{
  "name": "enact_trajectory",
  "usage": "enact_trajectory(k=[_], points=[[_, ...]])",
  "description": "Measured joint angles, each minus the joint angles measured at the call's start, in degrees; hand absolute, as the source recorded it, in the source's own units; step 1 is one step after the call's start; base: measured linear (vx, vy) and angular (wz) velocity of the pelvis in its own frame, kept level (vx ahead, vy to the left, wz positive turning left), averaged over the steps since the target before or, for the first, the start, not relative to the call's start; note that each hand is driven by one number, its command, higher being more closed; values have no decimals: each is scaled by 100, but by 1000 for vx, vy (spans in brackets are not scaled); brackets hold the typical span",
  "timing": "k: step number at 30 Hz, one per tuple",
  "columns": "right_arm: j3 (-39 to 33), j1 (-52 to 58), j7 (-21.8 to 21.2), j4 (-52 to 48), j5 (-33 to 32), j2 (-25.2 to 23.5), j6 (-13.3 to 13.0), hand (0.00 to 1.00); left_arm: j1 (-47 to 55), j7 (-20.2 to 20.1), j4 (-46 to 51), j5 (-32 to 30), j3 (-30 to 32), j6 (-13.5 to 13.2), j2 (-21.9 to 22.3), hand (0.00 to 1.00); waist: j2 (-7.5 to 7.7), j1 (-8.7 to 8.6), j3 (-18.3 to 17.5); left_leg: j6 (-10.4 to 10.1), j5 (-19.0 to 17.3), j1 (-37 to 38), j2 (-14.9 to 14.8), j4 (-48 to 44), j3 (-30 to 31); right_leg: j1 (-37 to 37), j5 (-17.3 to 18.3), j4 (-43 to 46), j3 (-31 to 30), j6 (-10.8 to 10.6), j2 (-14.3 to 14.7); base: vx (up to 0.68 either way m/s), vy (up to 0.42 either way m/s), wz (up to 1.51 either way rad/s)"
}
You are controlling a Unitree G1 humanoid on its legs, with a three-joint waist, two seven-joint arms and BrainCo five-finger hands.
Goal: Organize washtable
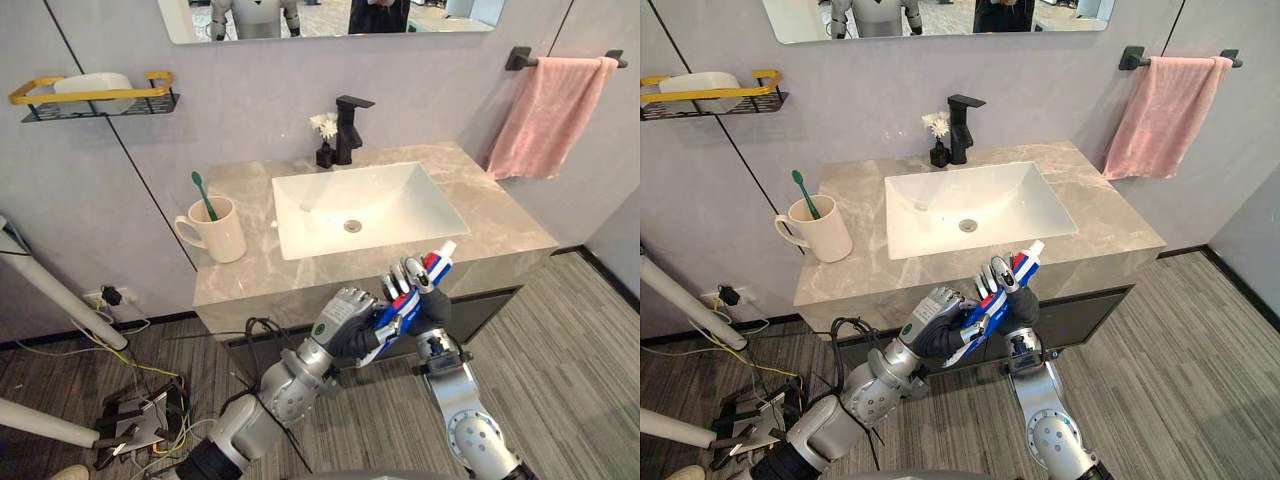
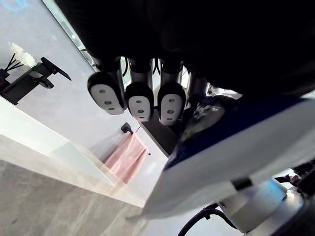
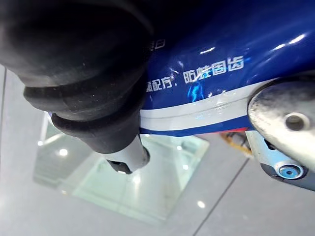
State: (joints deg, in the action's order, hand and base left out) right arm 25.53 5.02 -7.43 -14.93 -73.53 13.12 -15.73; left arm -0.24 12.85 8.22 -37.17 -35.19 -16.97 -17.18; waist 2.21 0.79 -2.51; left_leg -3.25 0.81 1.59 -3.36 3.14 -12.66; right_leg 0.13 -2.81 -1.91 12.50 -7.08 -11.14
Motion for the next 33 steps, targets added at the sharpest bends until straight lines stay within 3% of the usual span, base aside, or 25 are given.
enact_trajectory(k=[3, 4, 13, 17, 21, 26, 33], points=[[-13, -21, 130, 0, 262, -130, 0, 100, 153, -8, -5, 54, 133, -37, 105, 100, -1, 2, -1, 1, 0, 1, 0, 0, 0, -2, 0, 0, 0, 0, 0, 0, 0, 0], [-16, -38, 167, 1, 373, -187, 0, 100, 208, -9, -4, 60, 207, -43, 164, 0, 0, 9, -1, 1, 1, 2, 0, 0, 1, -3, 0, 0, 1, 0, 0, 0, 0, 0], [-752, -628, 434, 1, 1271, -445, -12, 100, 800, -45, 7, 477, 895, 58, 593, 0, -4, 22, -3, 3, 11, 28, 7, 1, 43, -88, 7, 10, 42, -9, -7, -3, -2, 2], [-1653, -1186, 614, 1, 1471, -523, -334, 100, 1127, -26, 25, 714, 1626, 360, 687, 0, -6, 45, -5, 2, 66, 37, 9, 59, 128, -106, 11, 10, 141, -14, -7, -6, -4, 11], [-2026, -1497, 692, 7, 1671, -443, -421, 100, 1297, 101, 494, 943, 2090, 475, 854, 0, -5, 181, -4, 6, 93, 103, 15, 105, 184, -225, 17, 0, 199, -21, -11, -9, -14, 8], [-2116, -2083, 843, 234, 1913, -301, -425, 100, 1366, 379, 996, 954, 2456, 456, 1159, 0, 5, 216, 2, 5, 210, 90, 29, 224, 396, -298, 45, -3, 431, -56, -19, -33, -22, 23], [-2377, -3491, 1123, 1278, 2016, 193, -576, 100, 2183, 607, 1017, 963, 2905, 416, 1402, 0, 120, 543, 71, -9, 298, -18, 35, 245, 757, -429, 82, -12, 801, -67, -14, -24, -16, 25]])
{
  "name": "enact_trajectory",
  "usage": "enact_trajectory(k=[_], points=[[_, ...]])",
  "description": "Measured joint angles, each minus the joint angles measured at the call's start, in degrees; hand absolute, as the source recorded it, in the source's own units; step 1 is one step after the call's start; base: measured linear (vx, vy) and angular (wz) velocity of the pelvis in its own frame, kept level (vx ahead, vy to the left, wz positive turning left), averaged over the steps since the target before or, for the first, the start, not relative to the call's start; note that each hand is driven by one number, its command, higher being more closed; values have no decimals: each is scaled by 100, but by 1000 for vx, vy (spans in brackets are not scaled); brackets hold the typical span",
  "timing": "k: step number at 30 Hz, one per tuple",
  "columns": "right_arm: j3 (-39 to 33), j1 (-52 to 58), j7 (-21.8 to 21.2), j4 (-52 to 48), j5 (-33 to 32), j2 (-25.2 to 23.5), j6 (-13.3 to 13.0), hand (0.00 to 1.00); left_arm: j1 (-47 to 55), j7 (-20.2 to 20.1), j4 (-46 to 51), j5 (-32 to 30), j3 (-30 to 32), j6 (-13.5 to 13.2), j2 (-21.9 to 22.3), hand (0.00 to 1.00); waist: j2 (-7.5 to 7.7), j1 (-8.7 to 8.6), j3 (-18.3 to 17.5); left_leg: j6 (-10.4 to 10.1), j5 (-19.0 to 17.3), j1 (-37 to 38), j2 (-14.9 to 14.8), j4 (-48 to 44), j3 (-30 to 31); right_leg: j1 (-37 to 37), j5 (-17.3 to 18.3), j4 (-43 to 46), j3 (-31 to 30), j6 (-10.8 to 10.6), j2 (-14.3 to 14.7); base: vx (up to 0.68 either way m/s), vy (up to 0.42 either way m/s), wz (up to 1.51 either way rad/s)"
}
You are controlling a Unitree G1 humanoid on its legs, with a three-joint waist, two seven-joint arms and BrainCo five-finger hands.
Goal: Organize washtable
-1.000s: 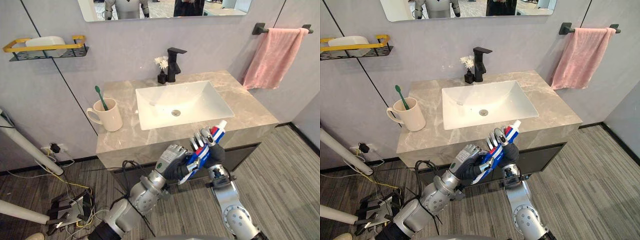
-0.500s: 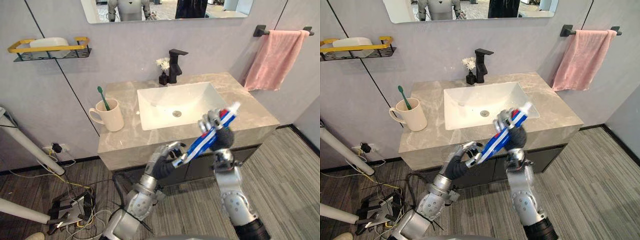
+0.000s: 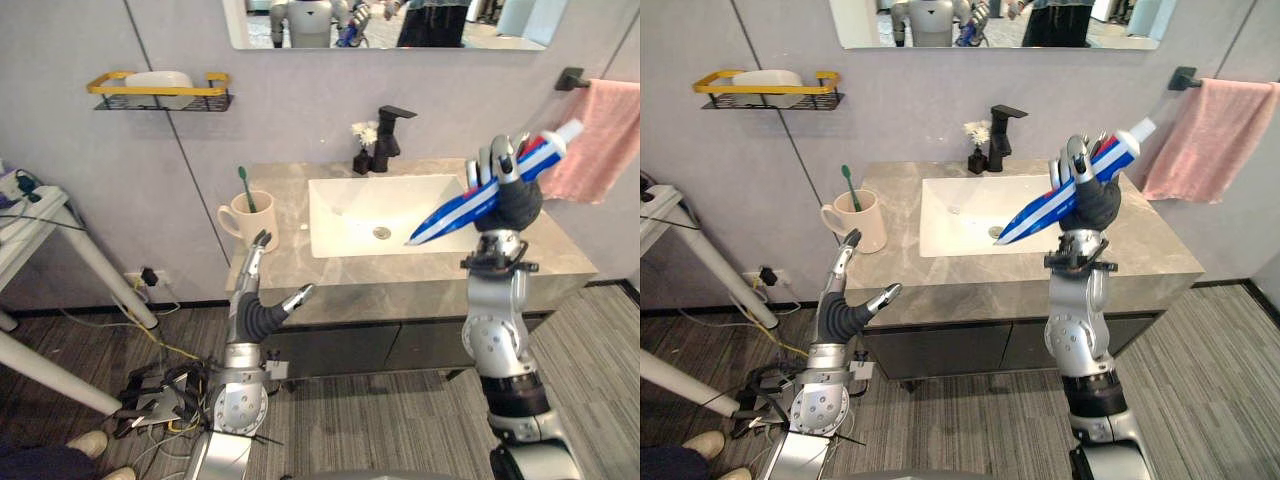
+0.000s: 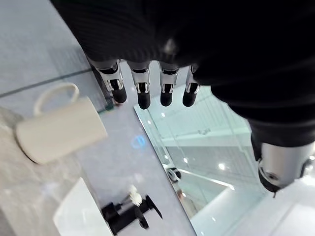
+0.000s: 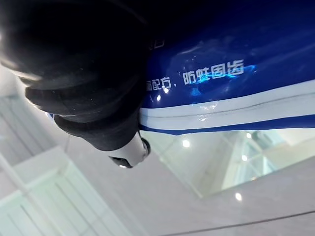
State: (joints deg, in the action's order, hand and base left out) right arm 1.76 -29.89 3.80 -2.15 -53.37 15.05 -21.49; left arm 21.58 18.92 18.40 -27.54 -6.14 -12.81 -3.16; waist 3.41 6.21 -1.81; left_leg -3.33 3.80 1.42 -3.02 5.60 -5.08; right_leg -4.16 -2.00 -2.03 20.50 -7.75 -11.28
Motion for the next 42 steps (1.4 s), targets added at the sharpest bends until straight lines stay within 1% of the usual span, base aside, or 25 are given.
enact_trajectory(k=[1, 2, 3, 5, 6, 10, 11, 12, 14, 15, 16, 18, 20, 21, 22, 24, 25, 26, 27, 28, 31, 33, 35, 38, 42], points=[[-24, -129, 11, 87, 2, 70, -21, 100, 52, 5, -21, 5, 15, 0, 15, 0, 24, 49, 16, -6, 14, -30, -1, 6, 40, 5, 0, 0, 34, 0, 3, -36, -22, 42], [-73, -482, 89, 355, 7, 248, -51, 100, 163, 10, -168, 50, 55, -13, 21, 0, 74, 150, 46, -5, 43, -103, 2, 15, 136, 14, 1, -2, 147, -1, 6, -29, -17, 33], [-85, -617, 134, 464, 12, 302, -51, 100, 198, 8, -272, 58, 96, -20, 25, 0, 90, 188, 55, -4, 56, -129, 7, 16, 188, 10, 2, -2, 184, -2, 6, -23, -12, 40], [-90, -1057, 230, 866, 89, 497, -52, 100, 260, -2, -727, 108, 196, -25, 34, 0, 148, 300, 90, -5, 98, -207, 17, 17, 342, -2, 6, -2, 317, -7, 6, -13, -8, 37], [-85, -1292, 271, 1098, 127, 620, -52, 100, 259, -8, -1036, 122, 242, -24, 19, 0, 188, 412, 114, -11, 120, -253, 21, 16, 405, -6, 8, -1, 404, -9, 7, -15, -8, 30], [16, -1915, 429, 1739, 157, 995, -49, 100, 248, -123, -1993, 212, 278, -23, -116, 0, 317, 486, 199, -15, 209, -409, 35, -10, 691, -24, 18, -3, 656, -18, 20, -18, -13, 40], [121, -2113, 493, 1927, 203, 1131, -37, 100, 219, -170, -2385, 212, 208, -20, -230, 0, 387, 560, 242, -24, 238, -452, 24, -14, 751, -21, 18, -8, 706, -18, 41, -24, -23, 30], [141, -2266, 502, 2038, 228, 1196, -35, 100, 180, -267, -2717, 211, 147, -2, -323, 0, 447, 565, 276, -41, 270, -512, 13, -14, 857, -22, 20, -9, 798, -14, 67, -30, -27, 32], [156, -2438, 515, 2178, 243, 1258, -23, 100, 162, -389, -2999, 209, 123, 12, -439, 0, 532, 580, 342, -64, 299, -559, -6, -15, 922, -17, 32, -13, 858, 7, 96, -42, -33, 24], [158, -2540, 548, 2272, 251, 1265, -10, 100, 161, -449, -3169, 207, 103, 17, -503, 0, 598, 610, 385, -81, 312, -594, -27, -15, 956, -6, 39, -13, 893, 19, 121, -61, -37, 14], [178, -2651, 617, 2394, 276, 1267, 13, 100, 131, -532, -3356, 204, 62, 31, -560, 0, 659, 717, 454, -93, 318, -617, -63, -14, 964, 13, 51, -7, 908, 39, 149, -71, -36, 7], [191, -2688, 624, 2410, 302, 1272, 45, 100, 94, -598, -3460, 201, -4, 55, -616, 0, 702, 740, 485, -110, 329, -665, -91, -14, 969, 52, 50, -6, 914, 41, 174, -54, -29, 4], [383, -2729, 626, 2436, 404, 1272, 69, 100, 89, -655, -3528, 206, -4, 67, -704, 0, 774, 776, 591, -143, 355, -694, -131, -15, 977, 64, 58, -7, 941, 71, 225, -42, -31, 5], [442, -2730, 627, 2476, 459, 1270, 86, 100, 26, -673, -3555, 207, -5, 74, -762, 0, 812, 860, 648, -157, 363, -705, -177, -14, 977, 78, 61, -7, 936, 83, 258, -38, -40, -3], [481, -2752, 633, 2533, 463, 1269, 87, 100, -43, -688, -3610, 206, -3, 80, -789, 0, 844, 890, 664, -173, 374, -744, -195, -14, 977, 122, 60, -7, 929, 100, 285, -39, -46, -2], [501, -2915, 722, 2595, 478, 1244, 169, 100, -166, -760, -3663, 207, 5, 86, -872, 0, 896, 924, 813, -209, 401, -807, -257, -16, 999, 169, 57, -12, 945, 136, 346, -29, -40, 0], [499, -2945, 763, 2595, 503, 1238, 171, 100, -245, -762, -3764, 208, 5, 97, -941, 0, 933, 993, 857, -223, 411, -856, -290, -16, 1020, 215, 57, -15, 944, 141, 363, -25, -38, -3], [499, -2954, 781, 2596, 503, 1238, 171, 100, -289, -763, -3829, 209, 14, 103, -966, 0, 956, 1021, 869, -231, 418, -885, -305, -17, 1036, 250, 57, -16, 938, 144, 377, -3, -51, 0], [499, -2983, 834, 2597, 504, 1238, 172, 100, -345, -761, -3893, 210, 30, 118, -1007, 0, 993, 1032, 947, -250, 438, -908, -322, -18, 1059, 256, 58, -28, 956, 147, 429, 5, -56, 4], [498, -3000, 858, 2599, 502, 1238, 172, 100, -372, -761, -3929, 212, 30, 118, -1034, 0, 1001, 1036, 982, -254, 444, -925, -329, -18, 1090, 258, 59, -31, 975, 148, 430, 8, -49, 13], [493, -3052, 878, 2598, 507, 1237, 172, 100, -476, -764, -4095, 220, 152, 132, -1081, 0, 1100, 1043, 1100, -279, 462, -1079, -351, -19, 1147, 334, 59, -83, 1071, 149, 465, 5, -25, 13], [488, -3058, 884, 2598, 508, 1216, 172, 100, -493, -767, -4176, 235, 209, 135, -1179, 0, 1206, 1070, 1217, -303, 478, -1152, -376, -20, 1197, 366, 56, -121, 1102, 153, 517, 26, -37, 9], [474, -3061, 887, 2598, 512, 1217, 172, 100, -528, -768, -4265, 337, 265, 135, -1200, 0, 1248, 1114, 1298, -305, 479, -1180, -390, -20, 1228, 374, 58, -135, 1109, 151, 521, 29, -10, 6], [278, -3129, 976, 2598, 522, 1221, 170, 100, -608, -764, -4383, 400, 294, 128, -1199, 0, 1252, 1192, 1387, -313, 486, -1289, -392, -21, 1289, 448, 59, -151, 1174, 150, 534, 13, -9, 9], [82, -3401, 1153, 2598, 525, 1239, 150, 100, -696, -755, -4848, 568, 479, 177, -1246, 0, 1320, 1187, 1585, -319, 497, -1364, -385, -21, 1326, 475, 64, -153, 1247, 143, 536, 9, 14, 8]])
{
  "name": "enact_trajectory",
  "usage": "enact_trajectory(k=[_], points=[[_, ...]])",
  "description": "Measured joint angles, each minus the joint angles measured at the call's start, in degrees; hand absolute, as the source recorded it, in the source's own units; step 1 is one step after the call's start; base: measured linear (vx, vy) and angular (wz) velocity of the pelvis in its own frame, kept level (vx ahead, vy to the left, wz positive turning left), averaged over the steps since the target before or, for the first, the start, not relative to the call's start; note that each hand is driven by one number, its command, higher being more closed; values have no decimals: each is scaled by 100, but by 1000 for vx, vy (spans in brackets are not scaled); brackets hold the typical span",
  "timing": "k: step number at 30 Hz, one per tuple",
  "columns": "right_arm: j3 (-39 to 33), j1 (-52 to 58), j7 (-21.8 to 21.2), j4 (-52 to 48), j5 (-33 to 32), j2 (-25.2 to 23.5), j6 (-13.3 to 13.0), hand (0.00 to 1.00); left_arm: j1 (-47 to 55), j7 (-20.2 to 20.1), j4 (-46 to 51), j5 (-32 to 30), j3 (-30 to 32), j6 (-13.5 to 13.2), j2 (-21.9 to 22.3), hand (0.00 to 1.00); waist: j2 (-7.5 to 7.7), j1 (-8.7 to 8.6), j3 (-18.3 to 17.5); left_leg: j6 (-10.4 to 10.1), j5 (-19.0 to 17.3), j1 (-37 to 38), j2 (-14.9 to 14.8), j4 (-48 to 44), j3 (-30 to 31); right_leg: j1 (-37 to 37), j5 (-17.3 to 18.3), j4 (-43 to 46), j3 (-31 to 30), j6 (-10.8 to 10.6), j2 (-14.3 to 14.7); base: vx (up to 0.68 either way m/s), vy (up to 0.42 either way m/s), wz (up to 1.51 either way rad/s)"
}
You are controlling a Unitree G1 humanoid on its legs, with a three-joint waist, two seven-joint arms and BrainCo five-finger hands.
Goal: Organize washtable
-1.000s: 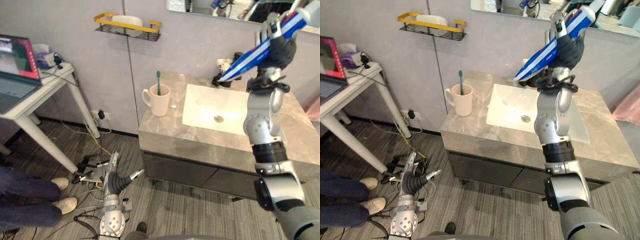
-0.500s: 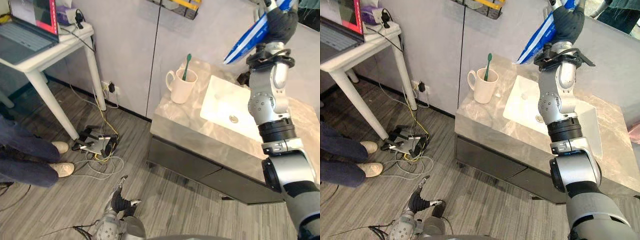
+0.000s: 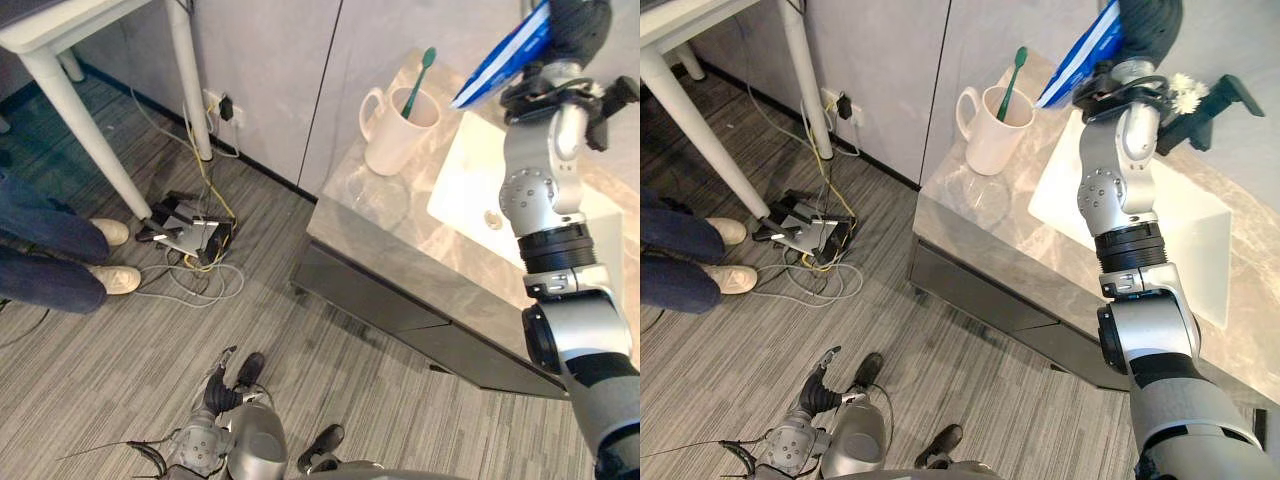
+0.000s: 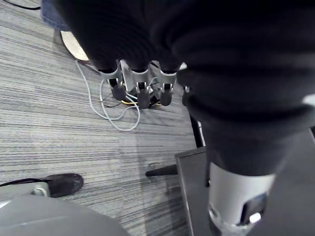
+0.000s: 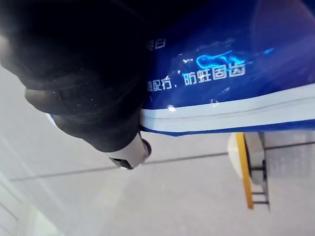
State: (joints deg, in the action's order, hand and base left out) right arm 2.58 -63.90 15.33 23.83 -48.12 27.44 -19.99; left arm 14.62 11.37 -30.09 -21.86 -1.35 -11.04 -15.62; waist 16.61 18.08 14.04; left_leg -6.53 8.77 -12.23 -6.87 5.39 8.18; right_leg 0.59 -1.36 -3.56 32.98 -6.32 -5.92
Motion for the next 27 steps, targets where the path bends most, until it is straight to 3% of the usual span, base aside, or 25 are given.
enact_trajectory(k=[10, 18, 27], points=[[-1, -142, 129, 64, 108, -9, -8, 100, -5, -3, -341, 554, 177, 9, 163, 0, 70, 163, 121, -1, 2, -86, -2, -1, 31, 75, 10, 5, 13, 7, 4, 1, 6, 1], [-9, -148, 203, 197, 148, -11, 8, 100, -86, -2, -429, 1231, 421, 154, 334, 0, 86, 164, 362, -26, 44, -281, 13, 0, 315, 98, 99, 46, 330, 28, 19, -6, 20, 19], [-9, -146, 194, 250, 168, -12, 8, 100, -90, -13, -428, 1471, 430, 175, 350, 0, 69, 161, 393, -19, 80, -334, 86, -2, 363, 134, 120, 54, 373, 13, -18, 13, 52, 3]])
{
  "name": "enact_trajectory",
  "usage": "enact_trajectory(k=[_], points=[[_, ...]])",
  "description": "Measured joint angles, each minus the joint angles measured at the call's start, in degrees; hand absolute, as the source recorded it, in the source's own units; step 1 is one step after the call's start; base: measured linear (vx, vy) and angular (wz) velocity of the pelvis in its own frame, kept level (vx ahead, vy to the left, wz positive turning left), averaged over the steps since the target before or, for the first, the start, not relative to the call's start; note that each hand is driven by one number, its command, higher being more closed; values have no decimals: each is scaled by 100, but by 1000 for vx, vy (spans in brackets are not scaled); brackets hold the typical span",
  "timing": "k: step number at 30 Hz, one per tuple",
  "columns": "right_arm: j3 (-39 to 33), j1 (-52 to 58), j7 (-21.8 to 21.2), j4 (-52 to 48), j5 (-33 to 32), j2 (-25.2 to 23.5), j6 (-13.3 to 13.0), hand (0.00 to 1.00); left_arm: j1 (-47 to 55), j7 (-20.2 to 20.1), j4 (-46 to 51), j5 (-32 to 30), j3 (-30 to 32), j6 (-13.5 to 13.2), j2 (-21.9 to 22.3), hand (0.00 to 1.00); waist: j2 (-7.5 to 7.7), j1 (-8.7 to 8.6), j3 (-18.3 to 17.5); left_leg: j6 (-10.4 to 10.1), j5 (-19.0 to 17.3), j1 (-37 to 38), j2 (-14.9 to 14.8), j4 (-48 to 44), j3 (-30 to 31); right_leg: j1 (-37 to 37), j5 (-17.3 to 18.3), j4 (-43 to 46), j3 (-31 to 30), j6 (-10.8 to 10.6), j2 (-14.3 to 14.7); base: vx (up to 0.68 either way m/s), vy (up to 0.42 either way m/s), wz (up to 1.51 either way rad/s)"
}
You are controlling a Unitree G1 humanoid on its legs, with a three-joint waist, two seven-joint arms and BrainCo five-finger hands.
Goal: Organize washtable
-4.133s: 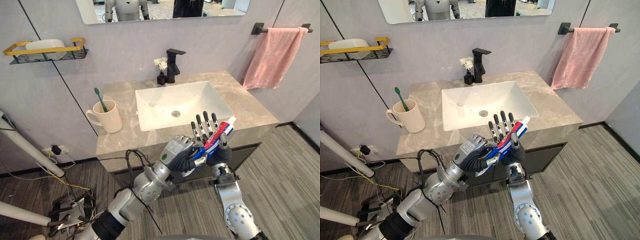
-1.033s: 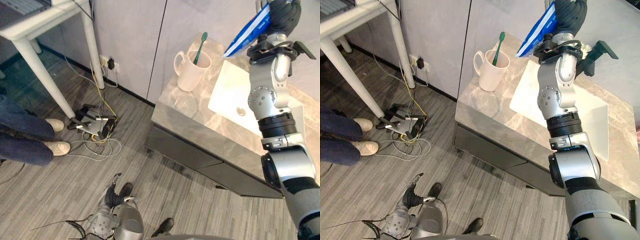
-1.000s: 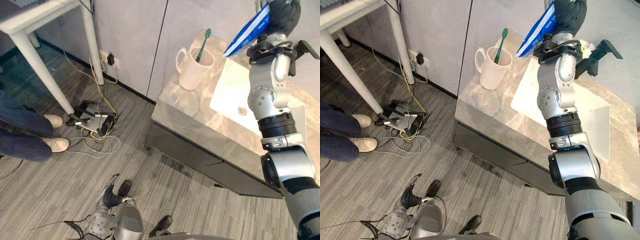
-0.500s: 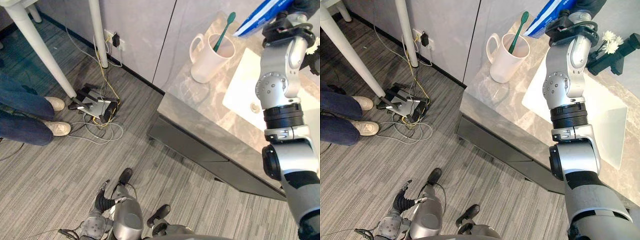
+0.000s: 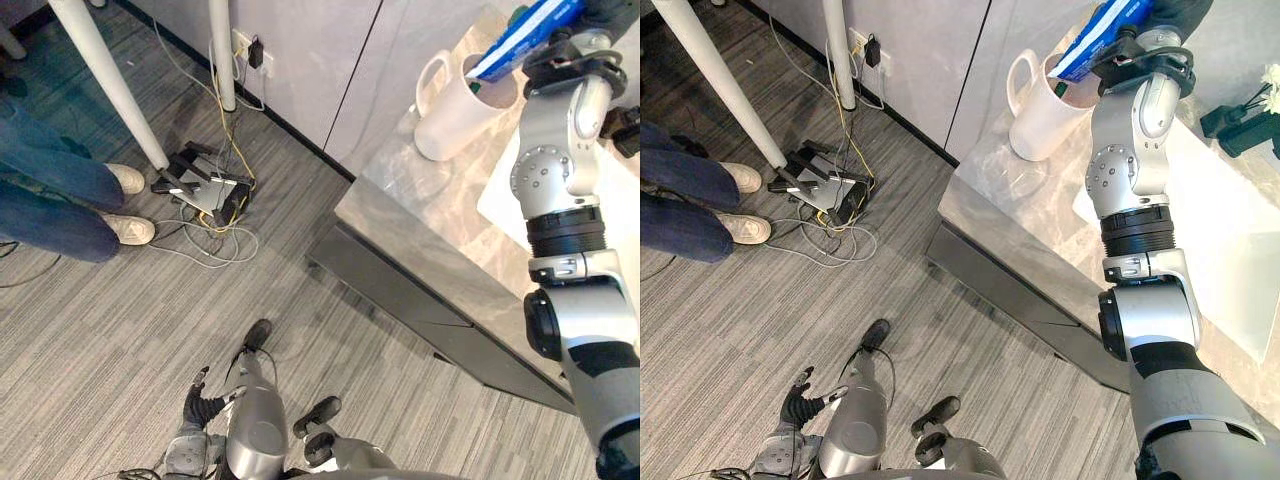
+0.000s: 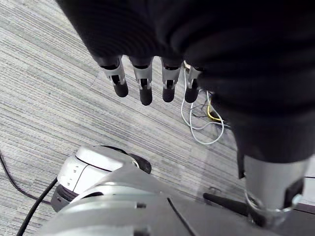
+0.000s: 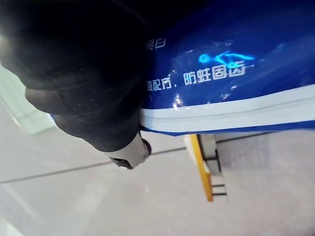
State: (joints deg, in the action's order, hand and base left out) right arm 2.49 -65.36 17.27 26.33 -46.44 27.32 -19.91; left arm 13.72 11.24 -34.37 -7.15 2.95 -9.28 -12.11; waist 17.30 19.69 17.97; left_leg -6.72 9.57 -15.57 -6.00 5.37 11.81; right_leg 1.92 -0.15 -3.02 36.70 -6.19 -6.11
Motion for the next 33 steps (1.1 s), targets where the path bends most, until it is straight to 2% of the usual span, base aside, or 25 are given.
enact_trajectory(k=[5, 20, 24, 25, 33], points=[[2, 0, 2, 9, 56, 2, 1, 100, -17, -19, -2, 60, -2, -5, 12, 0, -57, -1, 76, 1, 0, 3, -18, 1, -17, 47, 26, 92, -45, 3, -10, -17, 44, -3], [13, -13, 25, 188, 212, 15, 17, 100, -133, -104, -109, 255, -5, -11, 31, 0, -102, -14, 176, 7, 6, -63, -84, -1, -113, 183, 25, 113, -127, 4, -10, 5, 36, -3], [42, -137, 7, 188, 276, 15, 40, 100, -153, -103, -108, 260, -7, -24, 48, 0, -163, -16, 243, 8, 6, -65, -94, -1, -126, 249, 25, 171, -207, 5, -11, -19, 44, -9], [47, -180, 2, 188, 307, 15, 43, 0, -154, -104, -108, 260, -9, -32, 52, 0, -179, -22, 257, 8, 6, -67, -95, 0, -128, 255, 25, 173, -213, 5, -11, -17, 40, -5], [83, -306, -114, 318, 329, 15, 73, 0, -155, -105, -107, 305, -16, -68, 54, 0, -182, -30, 261, 7, 6, -125, -99, -1, -183, 327, 24, 172, -237, 6, -6, 8, 24, -2]])
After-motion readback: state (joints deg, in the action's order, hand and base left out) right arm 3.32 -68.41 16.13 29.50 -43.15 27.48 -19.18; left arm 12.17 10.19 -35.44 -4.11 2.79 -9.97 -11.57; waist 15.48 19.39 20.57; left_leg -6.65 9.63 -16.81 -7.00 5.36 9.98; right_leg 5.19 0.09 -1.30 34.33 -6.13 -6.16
